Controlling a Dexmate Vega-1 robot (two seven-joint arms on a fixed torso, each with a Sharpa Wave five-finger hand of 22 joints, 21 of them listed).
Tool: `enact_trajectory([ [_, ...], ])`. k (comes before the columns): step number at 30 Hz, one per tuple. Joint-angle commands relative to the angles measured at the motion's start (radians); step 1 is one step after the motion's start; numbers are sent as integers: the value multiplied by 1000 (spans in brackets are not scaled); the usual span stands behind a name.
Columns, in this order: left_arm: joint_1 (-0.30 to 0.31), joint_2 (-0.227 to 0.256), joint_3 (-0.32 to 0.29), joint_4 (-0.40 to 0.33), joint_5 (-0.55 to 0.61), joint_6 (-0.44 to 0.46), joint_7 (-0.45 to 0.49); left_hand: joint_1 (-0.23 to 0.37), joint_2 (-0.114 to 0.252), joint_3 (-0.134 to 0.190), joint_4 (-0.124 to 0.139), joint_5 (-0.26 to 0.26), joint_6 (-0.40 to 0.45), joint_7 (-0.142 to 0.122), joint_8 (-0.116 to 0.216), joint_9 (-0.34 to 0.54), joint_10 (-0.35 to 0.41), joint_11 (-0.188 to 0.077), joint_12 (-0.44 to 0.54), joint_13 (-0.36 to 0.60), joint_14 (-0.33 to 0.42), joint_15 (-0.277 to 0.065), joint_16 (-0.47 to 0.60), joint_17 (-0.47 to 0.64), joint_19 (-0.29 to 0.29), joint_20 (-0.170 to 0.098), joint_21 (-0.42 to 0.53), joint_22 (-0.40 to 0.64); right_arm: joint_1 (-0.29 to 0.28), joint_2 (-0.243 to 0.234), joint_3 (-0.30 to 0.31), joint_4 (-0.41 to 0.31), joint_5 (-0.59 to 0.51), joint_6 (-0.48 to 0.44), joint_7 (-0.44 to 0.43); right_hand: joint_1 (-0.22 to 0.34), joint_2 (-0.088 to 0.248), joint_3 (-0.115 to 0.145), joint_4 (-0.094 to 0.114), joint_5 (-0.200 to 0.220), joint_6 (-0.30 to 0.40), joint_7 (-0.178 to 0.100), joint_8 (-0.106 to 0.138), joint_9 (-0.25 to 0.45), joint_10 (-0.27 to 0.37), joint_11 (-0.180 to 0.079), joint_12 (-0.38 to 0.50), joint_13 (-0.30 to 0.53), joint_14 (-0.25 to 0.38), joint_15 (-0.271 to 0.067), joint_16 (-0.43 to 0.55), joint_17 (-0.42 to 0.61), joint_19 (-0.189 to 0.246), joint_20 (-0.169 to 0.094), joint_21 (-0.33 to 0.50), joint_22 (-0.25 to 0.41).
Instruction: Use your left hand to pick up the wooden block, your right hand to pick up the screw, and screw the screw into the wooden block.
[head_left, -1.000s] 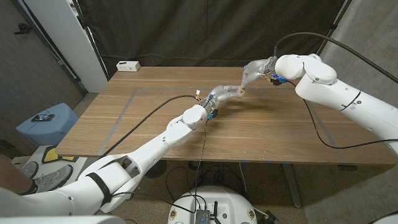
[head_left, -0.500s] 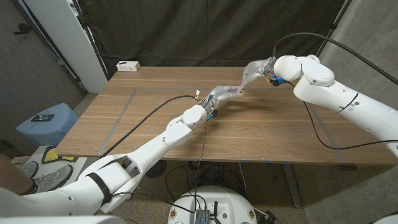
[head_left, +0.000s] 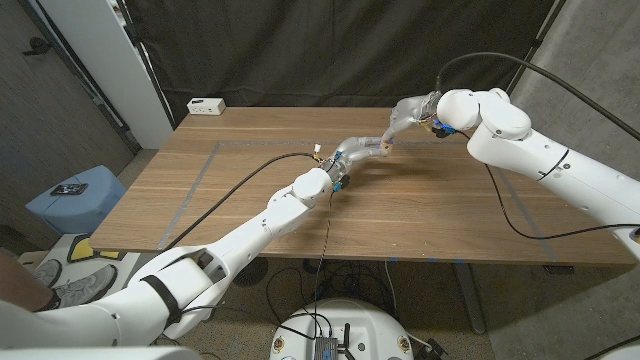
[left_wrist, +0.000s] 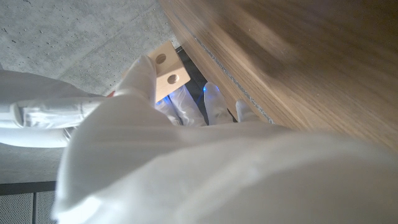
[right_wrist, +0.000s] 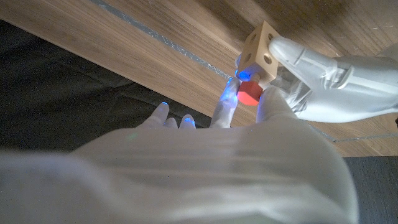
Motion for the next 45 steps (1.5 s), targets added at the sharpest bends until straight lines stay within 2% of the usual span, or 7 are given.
enact_trajectory([
  [1, -8, -7, -1, 18, -4, -5, -5, 1, 13, 11, 2, 6, 12, 6, 4, 2, 9, -5, 9, 90, 7, -79, -1, 2, 9, 3, 9, 5, 10, 19, -17, 17, -38, -14, 7, -35, -1, -16, 15, 7, 26, 6, 9, -9, 17, 4, 7, 0, 10, -2, 7, 2, 11, 0, 8, 3],
  [12, -11, -8, 3, 17, -1, -2, -8, 2, 15, 13, 2, 7, 6, 6, 2, 2, 8, -5, 8, 90, 8, -77, -1, 2, 11, 3, 9, 5, -1, 21, -20, 5, -78, -38, 4, -101, -13, -51, 41, 16, 75, 3, 16, -38, 49, 1, 8, 0, 37, -6, 11, 3, 33, -2, 9, 3],
  [18, -9, -7, 5, 10, 0, 2, -8, 5, 17, 15, 1, 8, 5, 8, 2, 2, 8, -5, 8, 90, 9, -75, -2, 1, 13, 1, 9, 5, -7, 18, -19, -5, -95, -49, 13, -162, -46, -90, 64, 24, 89, 4, 6, -63, 61, -3, 4, 0, 51, -9, 11, 3, 42, -1, 7, 3],
  [27, -3, -3, 6, -4, 3, 7, -4, 5, 18, 18, 2, 9, 4, 6, 2, 1, 5, -5, 7, 89, 10, -76, -3, 1, 16, 4, 10, 5, -17, 16, -11, -18, -106, -54, 19, -251, -102, -155, 97, 52, 64, 26, -28, -103, 63, 4, -8, 0, 54, -5, 1, 2, 42, 6, 1, 3],
  [34, 2, 2, 5, -15, 3, 10, -3, 5, 19, 19, 2, 9, 2, 13, 1, 1, 4, -5, 6, 89, 11, -75, -3, 1, 16, 4, 10, 5, -21, 12, -5, -27, -111, -51, 25, -282, -111, -177, 112, 71, 16, 45, -57, -122, 54, 7, -16, 1, 52, 3, -5, 2, 36, 14, -3, 3],
  [41, 3, 4, 5, -18, 2, 11, -6, 4, 18, 19, 3, 9, 0, 11, 1, 1, 4, -5, 7, 90, 11, -75, -4, 1, 17, 4, 10, 5, -35, -2, 16, -46, -99, -45, 23, -293, -114, -190, 118, 89, -40, 42, -85, -135, 39, 5, -24, 1, 44, 10, -13, 2, 22, 20, -8, 3],
  [45, 5, 5, 5, -19, 1, 11, -8, 4, 19, 20, 2, 10, 0, 10, 0, 1, 5, -5, 7, 90, 10, -75, -4, 1, 16, 4, 9, 5, -49, -10, 40, -58, -66, -31, 15, -292, -113, -195, 118, 101, -84, 50, -105, -144, 31, 10, -27, 2, 37, 16, -19, 0, 15, 22, -9, 3],
])
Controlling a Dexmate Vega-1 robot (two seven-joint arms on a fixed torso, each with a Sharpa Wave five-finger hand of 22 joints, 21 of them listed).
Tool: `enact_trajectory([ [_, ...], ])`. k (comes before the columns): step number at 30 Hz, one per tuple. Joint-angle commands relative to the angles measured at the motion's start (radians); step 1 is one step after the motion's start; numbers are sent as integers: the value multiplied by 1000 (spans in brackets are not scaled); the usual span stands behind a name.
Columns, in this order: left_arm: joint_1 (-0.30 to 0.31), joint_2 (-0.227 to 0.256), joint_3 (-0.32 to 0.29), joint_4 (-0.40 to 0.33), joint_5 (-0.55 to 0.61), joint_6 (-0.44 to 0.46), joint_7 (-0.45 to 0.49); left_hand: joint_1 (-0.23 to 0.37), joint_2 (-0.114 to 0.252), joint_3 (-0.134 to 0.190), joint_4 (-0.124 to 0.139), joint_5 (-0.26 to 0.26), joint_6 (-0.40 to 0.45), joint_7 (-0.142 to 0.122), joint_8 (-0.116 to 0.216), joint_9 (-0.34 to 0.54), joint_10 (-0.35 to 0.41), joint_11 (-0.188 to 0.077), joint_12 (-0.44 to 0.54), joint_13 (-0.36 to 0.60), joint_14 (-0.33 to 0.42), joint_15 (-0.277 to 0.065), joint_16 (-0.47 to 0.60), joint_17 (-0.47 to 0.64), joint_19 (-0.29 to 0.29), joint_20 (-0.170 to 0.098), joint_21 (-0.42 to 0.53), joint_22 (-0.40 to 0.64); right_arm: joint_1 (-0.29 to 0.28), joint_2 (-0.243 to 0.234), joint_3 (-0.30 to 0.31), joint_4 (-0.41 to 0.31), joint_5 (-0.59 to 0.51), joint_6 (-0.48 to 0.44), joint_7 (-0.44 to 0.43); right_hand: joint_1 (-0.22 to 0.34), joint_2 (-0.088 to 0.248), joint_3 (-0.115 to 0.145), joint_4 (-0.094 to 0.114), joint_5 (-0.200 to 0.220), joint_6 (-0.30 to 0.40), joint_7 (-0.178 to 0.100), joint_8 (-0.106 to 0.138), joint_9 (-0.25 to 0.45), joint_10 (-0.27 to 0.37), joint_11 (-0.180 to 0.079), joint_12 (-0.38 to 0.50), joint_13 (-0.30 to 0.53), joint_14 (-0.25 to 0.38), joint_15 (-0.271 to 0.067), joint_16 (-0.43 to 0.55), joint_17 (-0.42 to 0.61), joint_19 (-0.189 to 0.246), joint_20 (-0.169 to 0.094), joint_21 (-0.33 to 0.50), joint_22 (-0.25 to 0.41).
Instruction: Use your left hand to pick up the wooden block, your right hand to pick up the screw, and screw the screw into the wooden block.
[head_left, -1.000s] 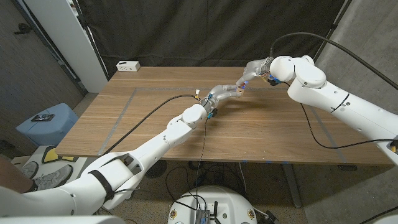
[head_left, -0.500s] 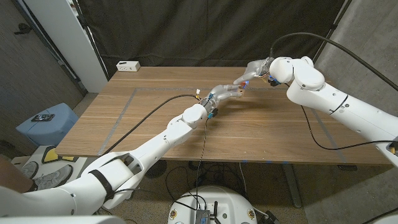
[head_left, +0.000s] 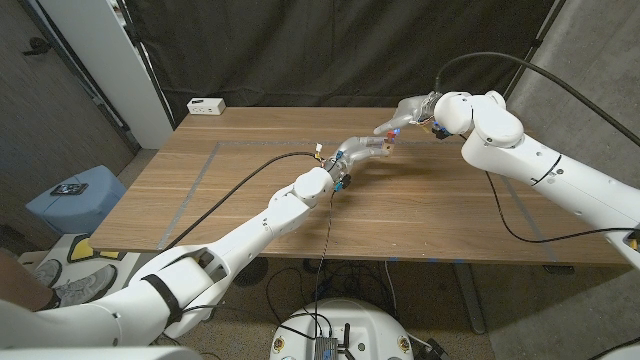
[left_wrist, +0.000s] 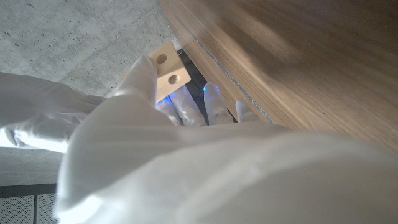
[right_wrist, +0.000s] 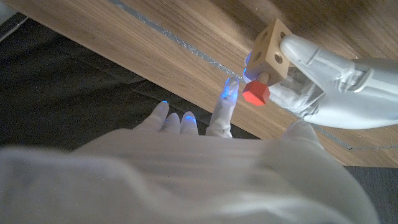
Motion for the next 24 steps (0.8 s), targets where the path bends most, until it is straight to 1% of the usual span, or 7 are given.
enact_trajectory([
  [1, 5, 4, 0, -8, -2, 3, -3, 6, 17, 17, 5, 7, 7, 3, 4, 5, 8, -1, 10, 90, 10, -75, -1, 0, 7, 3, 9, 5, -28, -21, 46, -31, 50, 24, -9, -3, 5, -6, 0, 18, -50, 11, -23, -8, -18, 5, -5, 2, -6, 12, -9, 0, -10, -2, -3, 3],
  [4, 6, 5, 0, -9, -2, 2, -3, 6, 17, 17, 5, 7, 7, 2, 4, 5, 8, -1, 10, 90, 11, -75, -1, 0, 7, 3, 9, 5, -36, -28, 62, -39, 75, 36, -20, 3, 15, -4, -1, 27, -81, 17, -40, -16, -27, 8, -7, 2, -12, 15, -14, -1, -17, -1, -4, 3],
  [7, 7, 6, -1, -11, -2, 2, -2, 5, 17, 18, 6, 7, 7, 3, 4, 5, 8, -1, 10, 90, 11, -75, -1, 0, 7, 3, 9, 5, -42, -37, 72, -46, 90, 47, -30, 8, 27, -4, 0, 37, -153, 19, -78, -30, -46, 10, -10, 3, -16, 20, -18, -3, -27, 1, -5, 3],
  [15, 12, 10, -4, -16, -4, 2, -1, 5, 18, 18, 6, 7, 8, 1, 5, 5, 7, -1, 10, 89, 11, -75, -1, 1, 7, 2, 9, 5, -71, -68, 122, -47, 179, 132, -84, 25, 49, 2, -6, 46, -225, 27, -124, -49, -80, 11, -13, 3, -34, 26, -27, -6, -38, 5, -5, 3],
  [17, 13, 11, -4, -17, -4, 2, -1, 5, 17, 18, 6, 7, 7, 3, 5, 5, 7, -1, 10, 89, 11, -75, -1, 1, 8, 3, 9, 5, -82, -76, 138, -42, 209, 164, -104, 37, 63, 8, -11, 48, -252, 30, -142, -57, -105, 9, -16, 3, -39, 26, -30, -7, -42, 6, -5, 3],
  [21, 14, 12, -5, -18, -5, 2, -2, 5, 17, 18, 5, 7, 6, 2, 4, 5, 7, -1, 9, 89, 11, -74, -1, 1, 7, 2, 9, 5, -84, -90, 152, -30, 256, 210, -103, 55, 82, 20, -19, 47, -270, 32, -156, -64, -121, 13, -16, 3, -54, 32, -35, -8, -49, 6, -6, 3],
  [24, 14, 13, -5, -19, -6, 1, -3, 5, 17, 18, 6, 8, 7, 3, 5, 4, 7, -1, 9, 89, 11, -75, -2, 1, 8, 2, 9, 5, -85, -97, 157, -22, 279, 233, -104, 84, 111, 41, -34, 36, -290, 40, -172, -72, -136, 12, -14, 2, -66, 34, -37, -9, -54, 3, -5, 3],
])
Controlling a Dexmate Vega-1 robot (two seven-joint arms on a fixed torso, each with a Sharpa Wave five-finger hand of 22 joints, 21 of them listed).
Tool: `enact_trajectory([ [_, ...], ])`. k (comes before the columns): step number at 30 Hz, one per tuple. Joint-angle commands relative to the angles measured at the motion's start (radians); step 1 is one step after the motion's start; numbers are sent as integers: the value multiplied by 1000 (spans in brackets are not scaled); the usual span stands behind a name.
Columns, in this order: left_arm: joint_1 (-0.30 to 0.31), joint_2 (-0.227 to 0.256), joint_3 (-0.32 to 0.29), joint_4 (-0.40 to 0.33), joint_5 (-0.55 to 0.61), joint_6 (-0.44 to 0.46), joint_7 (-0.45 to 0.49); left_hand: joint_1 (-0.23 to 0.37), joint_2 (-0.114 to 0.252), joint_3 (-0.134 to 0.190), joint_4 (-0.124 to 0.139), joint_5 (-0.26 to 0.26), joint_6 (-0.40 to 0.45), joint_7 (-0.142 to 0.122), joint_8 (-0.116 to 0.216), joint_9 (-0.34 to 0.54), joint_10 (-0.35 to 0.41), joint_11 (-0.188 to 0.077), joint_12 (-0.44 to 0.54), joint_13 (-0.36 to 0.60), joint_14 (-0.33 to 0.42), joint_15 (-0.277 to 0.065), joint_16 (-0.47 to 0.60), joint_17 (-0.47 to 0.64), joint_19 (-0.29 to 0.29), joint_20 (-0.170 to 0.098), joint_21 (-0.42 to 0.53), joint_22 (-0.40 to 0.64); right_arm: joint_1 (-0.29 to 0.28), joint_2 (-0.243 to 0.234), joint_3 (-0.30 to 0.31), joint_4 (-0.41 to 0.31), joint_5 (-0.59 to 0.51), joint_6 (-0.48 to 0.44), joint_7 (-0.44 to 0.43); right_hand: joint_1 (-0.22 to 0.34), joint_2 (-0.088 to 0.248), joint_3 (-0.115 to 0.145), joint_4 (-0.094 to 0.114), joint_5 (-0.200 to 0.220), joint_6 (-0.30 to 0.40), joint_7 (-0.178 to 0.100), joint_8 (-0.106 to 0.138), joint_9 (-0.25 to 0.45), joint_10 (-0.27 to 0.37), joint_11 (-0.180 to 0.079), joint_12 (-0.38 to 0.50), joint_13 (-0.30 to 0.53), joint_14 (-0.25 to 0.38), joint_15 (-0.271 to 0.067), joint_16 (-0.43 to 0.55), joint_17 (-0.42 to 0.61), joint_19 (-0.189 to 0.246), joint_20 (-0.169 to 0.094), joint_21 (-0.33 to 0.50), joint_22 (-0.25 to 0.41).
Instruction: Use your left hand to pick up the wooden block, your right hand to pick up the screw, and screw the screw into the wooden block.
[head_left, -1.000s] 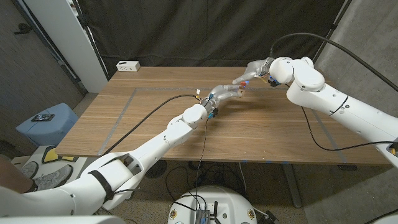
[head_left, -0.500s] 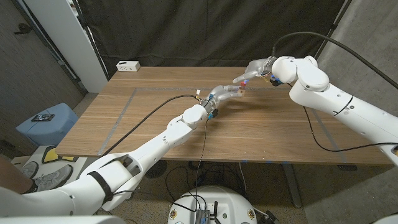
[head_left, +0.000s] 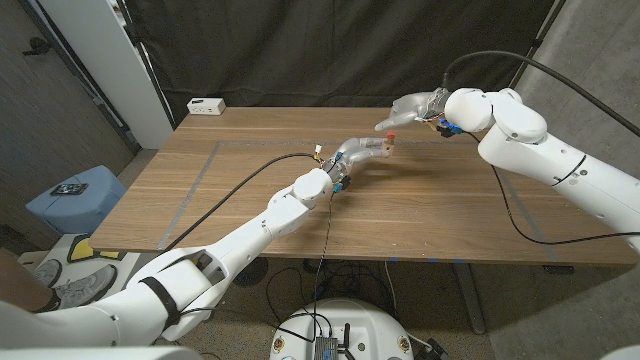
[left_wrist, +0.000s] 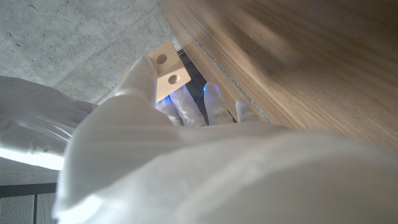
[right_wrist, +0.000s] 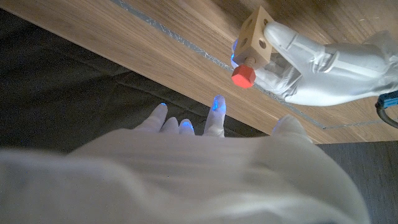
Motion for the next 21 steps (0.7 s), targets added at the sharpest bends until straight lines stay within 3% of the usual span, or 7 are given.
enact_trajectory([
  [1, 4, 4, -3, -4, -3, 0, -2, 5, 18, 16, 8, 8, 7, 3, 6, 5, 9, 1, 9, 89, 10, -75, -2, 1, 8, 2, 9, 5, -20, -37, 47, 21, 119, 116, -31, 33, 40, 28, -20, -11, -22, 5, -18, -8, -20, 3, 1, 2, -17, 5, -3, 2, -11, -2, -1, 3],
  [12, 2, 8, -3, -5, -2, -4, -6, 5, 17, 17, 8, 9, 7, 4, 6, 5, 9, 1, 9, 89, 12, -76, -2, 1, 8, 2, 9, 5, 0, -51, 39, 51, 145, 169, -10, 116, 62, 77, -86, -25, -68, -1, -59, -30, -68, 8, 0, 1, -49, 8, -9, 0, -21, -4, -1, 2],
  [18, 0, 8, -5, 0, -3, -9, -9, 5, 16, 16, 7, 9, 8, 3, 7, 5, 10, 1, 9, 89, 12, -75, -2, 1, 8, 1, 8, 5, 28, -49, 21, 70, 139, 184, 34, 171, 57, 104, -138, -24, -94, -29, -82, -39, -112, 2, -1, 3, -76, 10, -11, -1, -38, 0, -4, 2],
  [21, -1, 8, -6, 3, -3, -12, -10, 5, 15, 16, 7, 9, 10, 3, 8, 5, 10, 1, 10, 89, 12, -75, -2, 1, 9, 0, 8, 5, 32, -48, 16, 73, 132, 187, 38, 184, 53, 110, -150, -26, -98, -48, -87, -41, -120, -3, 0, 3, -82, 10, -11, -1, -41, 2, -3, 2],
])
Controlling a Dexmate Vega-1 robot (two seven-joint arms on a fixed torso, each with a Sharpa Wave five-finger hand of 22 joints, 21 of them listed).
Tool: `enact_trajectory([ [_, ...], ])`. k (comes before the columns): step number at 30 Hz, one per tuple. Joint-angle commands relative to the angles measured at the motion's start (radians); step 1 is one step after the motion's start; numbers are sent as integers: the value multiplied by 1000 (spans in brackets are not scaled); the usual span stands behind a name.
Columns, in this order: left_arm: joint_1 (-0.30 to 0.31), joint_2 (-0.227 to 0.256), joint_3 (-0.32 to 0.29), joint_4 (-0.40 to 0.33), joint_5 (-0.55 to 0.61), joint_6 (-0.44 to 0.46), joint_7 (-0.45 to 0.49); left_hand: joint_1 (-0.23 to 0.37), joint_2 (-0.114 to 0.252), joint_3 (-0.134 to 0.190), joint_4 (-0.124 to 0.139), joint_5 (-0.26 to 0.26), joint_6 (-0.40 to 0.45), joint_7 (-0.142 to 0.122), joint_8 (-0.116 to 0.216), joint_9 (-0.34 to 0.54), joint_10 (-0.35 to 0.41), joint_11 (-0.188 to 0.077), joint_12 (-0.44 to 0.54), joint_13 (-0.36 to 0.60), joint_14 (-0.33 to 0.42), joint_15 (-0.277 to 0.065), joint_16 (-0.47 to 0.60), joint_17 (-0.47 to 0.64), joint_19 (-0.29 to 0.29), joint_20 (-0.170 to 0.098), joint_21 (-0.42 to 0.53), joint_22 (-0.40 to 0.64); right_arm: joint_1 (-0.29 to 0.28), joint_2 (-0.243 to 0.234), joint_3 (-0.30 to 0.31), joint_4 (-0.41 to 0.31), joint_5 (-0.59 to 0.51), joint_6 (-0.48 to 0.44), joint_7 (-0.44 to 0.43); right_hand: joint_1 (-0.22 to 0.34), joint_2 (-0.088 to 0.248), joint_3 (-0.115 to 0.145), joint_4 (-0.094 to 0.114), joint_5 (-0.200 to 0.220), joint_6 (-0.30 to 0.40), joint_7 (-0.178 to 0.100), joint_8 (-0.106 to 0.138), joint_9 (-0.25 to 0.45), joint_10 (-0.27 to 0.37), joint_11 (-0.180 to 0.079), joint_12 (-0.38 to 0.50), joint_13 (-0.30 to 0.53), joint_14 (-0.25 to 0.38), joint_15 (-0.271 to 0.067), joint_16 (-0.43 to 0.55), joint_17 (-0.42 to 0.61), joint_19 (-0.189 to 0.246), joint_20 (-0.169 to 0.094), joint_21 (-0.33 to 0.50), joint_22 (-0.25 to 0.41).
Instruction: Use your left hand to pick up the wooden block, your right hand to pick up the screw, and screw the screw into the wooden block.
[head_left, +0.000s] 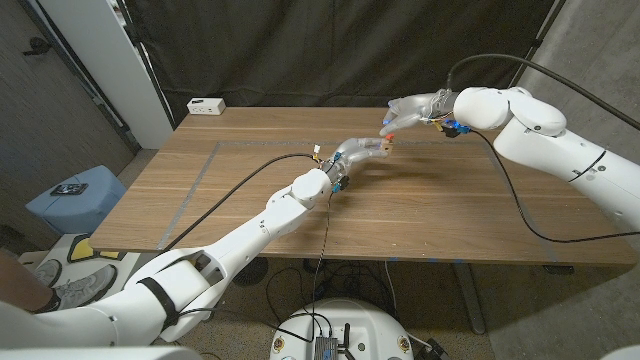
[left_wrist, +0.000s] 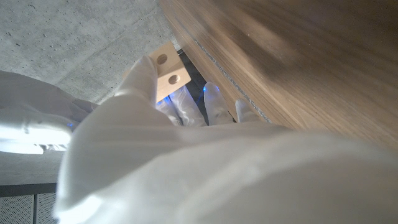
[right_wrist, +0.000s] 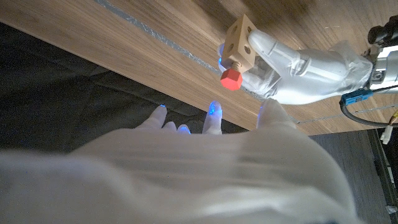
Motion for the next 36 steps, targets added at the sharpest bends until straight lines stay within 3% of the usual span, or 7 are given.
enact_trajectory([
  [1, -4, 1, -3, 7, -2, -11, -5, 5, 16, 16, 8, 5, 9, 4, 6, 5, 14, 1, 9, 89, 8, -72, -2, 1, 5, 4, 8, 5, 32, -5, -21, 27, 6, 46, 54, 31, -1, 12, -24, -8, -3, -31, -9, -1, -18, -7, 0, 3, -20, 0, -2, 0, -8, 5, -3, 2],
  [7, -5, -1, -5, 15, -4, -18, -6, 7, 15, 16, 6, 5, 11, 2, 7, 4, 15, 1, 10, 89, 8, -73, -1, 1, 5, 3, 8, 5, 47, 2, -30, 43, -3, 54, 74, 58, -4, 25, -45, -11, 11, -55, -7, -3, -30, -9, 2, 3, -25, -3, 0, 1, -9, 7, -1, 2],
  [14, -9, -4, -4, 26, -5, -23, -11, 6, 14, 15, 6, 5, 10, -1, 6, 4, 16, 1, 10, 90, 8, -74, -1, 2, 5, 4, 8, 5, 56, 11, -33, 58, -10, 56, 80, 86, -4, 40, -62, -14, 37, -63, 0, -3, -32, -14, 6, 4, -24, -6, 3, 1, -3, 6, 2, 2],
  [26, -16, -12, 2, 46, -6, -33, -25, 7, 14, 14, 7, 5, 11, 2, 6, 4, 15, 0, 10, 89, 6, -73, -2, 3, 4, 4, 7, 5, 88, 41, -50, 101, -8, 71, 98, 118, -3, 59, -72, -17, 83, -66, 14, -2, -30, -12, 11, 4, -22, -8, 6, 0, -1, 4, 3, 2],
  [36, -15, -12, 3, 41, -2, -30, -21, 7, 14, 14, 7, 5, 10, 1, 6, 4, 16, 0, 10, 89, 6, -73, -1, 4, 3, 3, 7, 5, 94, 37, -52, 109, -7, 74, 105, 131, -5, 68, -71, -21, 127, -70, 31, 2, -27, -12, 13, 4, -24, -8, 7, 0, -1, 2, 4, 2],
])
